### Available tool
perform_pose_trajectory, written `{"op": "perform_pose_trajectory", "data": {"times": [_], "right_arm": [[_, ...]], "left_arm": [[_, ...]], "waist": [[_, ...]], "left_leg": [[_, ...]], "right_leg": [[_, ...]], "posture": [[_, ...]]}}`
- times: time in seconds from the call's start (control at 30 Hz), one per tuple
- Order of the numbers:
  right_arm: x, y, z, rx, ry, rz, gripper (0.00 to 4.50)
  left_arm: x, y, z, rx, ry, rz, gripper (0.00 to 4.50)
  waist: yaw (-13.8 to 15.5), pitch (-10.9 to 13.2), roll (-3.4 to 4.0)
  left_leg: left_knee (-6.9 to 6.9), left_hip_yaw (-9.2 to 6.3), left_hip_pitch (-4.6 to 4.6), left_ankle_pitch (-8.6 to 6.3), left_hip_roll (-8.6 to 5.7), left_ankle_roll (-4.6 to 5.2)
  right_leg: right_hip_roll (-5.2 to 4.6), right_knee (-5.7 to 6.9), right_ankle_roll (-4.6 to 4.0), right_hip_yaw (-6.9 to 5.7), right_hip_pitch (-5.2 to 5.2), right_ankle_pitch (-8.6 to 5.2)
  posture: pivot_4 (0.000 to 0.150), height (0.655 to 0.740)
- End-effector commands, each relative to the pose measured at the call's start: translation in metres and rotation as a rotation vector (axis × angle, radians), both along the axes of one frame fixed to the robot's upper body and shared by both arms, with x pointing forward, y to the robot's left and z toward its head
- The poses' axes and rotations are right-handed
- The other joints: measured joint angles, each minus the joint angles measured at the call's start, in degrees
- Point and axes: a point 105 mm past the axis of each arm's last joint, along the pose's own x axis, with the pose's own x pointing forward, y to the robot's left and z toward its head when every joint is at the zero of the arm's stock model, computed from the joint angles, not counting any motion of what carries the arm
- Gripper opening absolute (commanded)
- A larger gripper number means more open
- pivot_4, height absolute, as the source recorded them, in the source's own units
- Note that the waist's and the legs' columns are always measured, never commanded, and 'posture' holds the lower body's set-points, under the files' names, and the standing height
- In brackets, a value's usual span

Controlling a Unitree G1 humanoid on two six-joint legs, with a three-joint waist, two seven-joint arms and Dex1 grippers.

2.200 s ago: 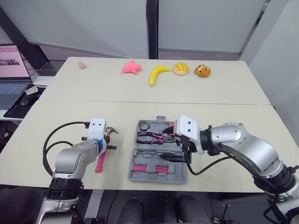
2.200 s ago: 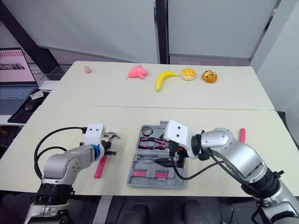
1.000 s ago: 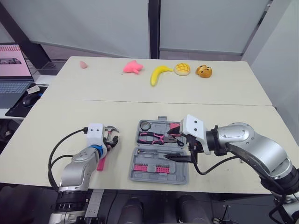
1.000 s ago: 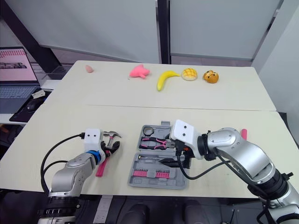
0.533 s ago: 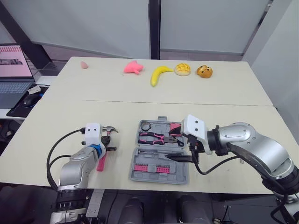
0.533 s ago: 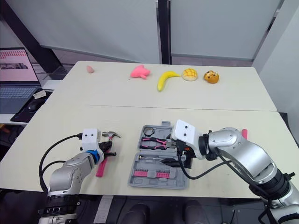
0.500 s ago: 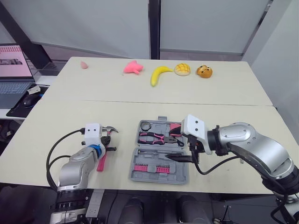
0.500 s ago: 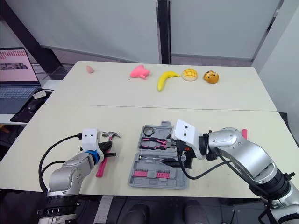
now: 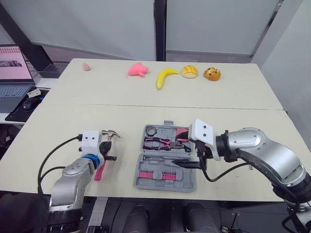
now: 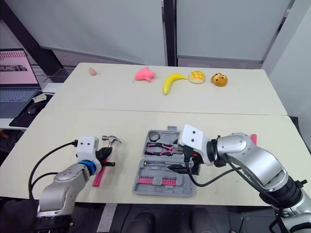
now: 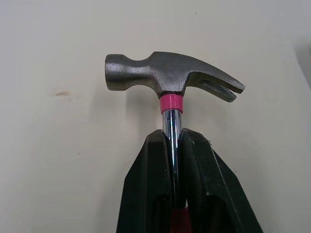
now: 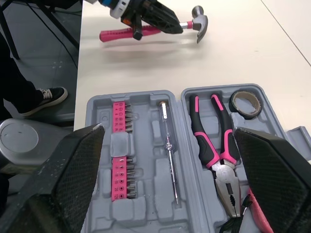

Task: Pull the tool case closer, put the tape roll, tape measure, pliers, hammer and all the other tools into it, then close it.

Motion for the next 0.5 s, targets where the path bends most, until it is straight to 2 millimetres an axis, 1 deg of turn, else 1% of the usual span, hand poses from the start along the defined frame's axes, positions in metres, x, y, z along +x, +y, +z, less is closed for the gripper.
{"op": "perform_pose_trajectory", "data": {"times": [0.03,0.13,0.27,0.3,0.43,0.5], "right_arm": [[0.001,0.0,0.008,0.021,-0.049,0.0,4.5],[0.001,0.0,0.007,0.02,-0.051,-0.001,4.5],[0.0,-0.005,0.006,0.008,-0.049,-0.007,4.5],[-0.001,-0.009,0.006,0.003,-0.046,-0.013,4.5],[-0.003,-0.02,0.006,-0.018,-0.037,-0.039,4.5],[-0.004,-0.025,0.005,-0.027,-0.032,-0.047,4.5]], "left_arm": [[0.001,-0.002,0.024,0.047,-0.092,-0.065,0.07],[0.001,-0.016,0.031,0.053,-0.112,-0.18,0.07],[0.001,-0.044,0.039,0.081,-0.138,-0.435,0.07],[-0.002,-0.055,0.041,0.092,-0.136,-0.535,0.07],[-0.016,-0.086,0.041,0.117,-0.1,-0.841,0.07],[-0.021,-0.095,0.04,0.139,-0.086,-0.946,0.07]], "waist": [[0.0,0.0,0.0],[0.0,0.0,0.0],[0.1,0.0,0.01],[0.1,0.0,0.01],[0.1,0.0,0.02],[0.1,0.0,0.02]], "left_leg": [[-0.01,0.01,0.0,0.0,0.0,0.0],[-0.05,0.01,-0.01,0.0,0.0,0.0],[-0.09,0.02,-0.02,0.0,0.0,0.0],[-0.09,0.02,-0.02,0.0,0.0,0.0],[-0.15,0.06,-0.03,0.0,0.0,0.0],[-0.19,0.05,-0.05,0.0,0.01,0.0]], "right_leg": [[0.0,-0.02,0.0,0.01,0.0,0.0],[0.0,-0.05,0.0,0.0,0.0,0.0],[0.0,-0.09,0.0,0.01,0.0,0.0],[0.0,-0.1,-0.01,0.0,-0.01,0.0],[-0.01,-0.16,-0.01,0.02,-0.01,0.0],[0.0,-0.19,-0.01,0.0,-0.03,0.0]], "posture": [[0.15,0.7369],[0.15,0.7369],[0.15,0.7369],[0.15,0.7369],[0.15,0.7369],[0.15,0.7369]]}}
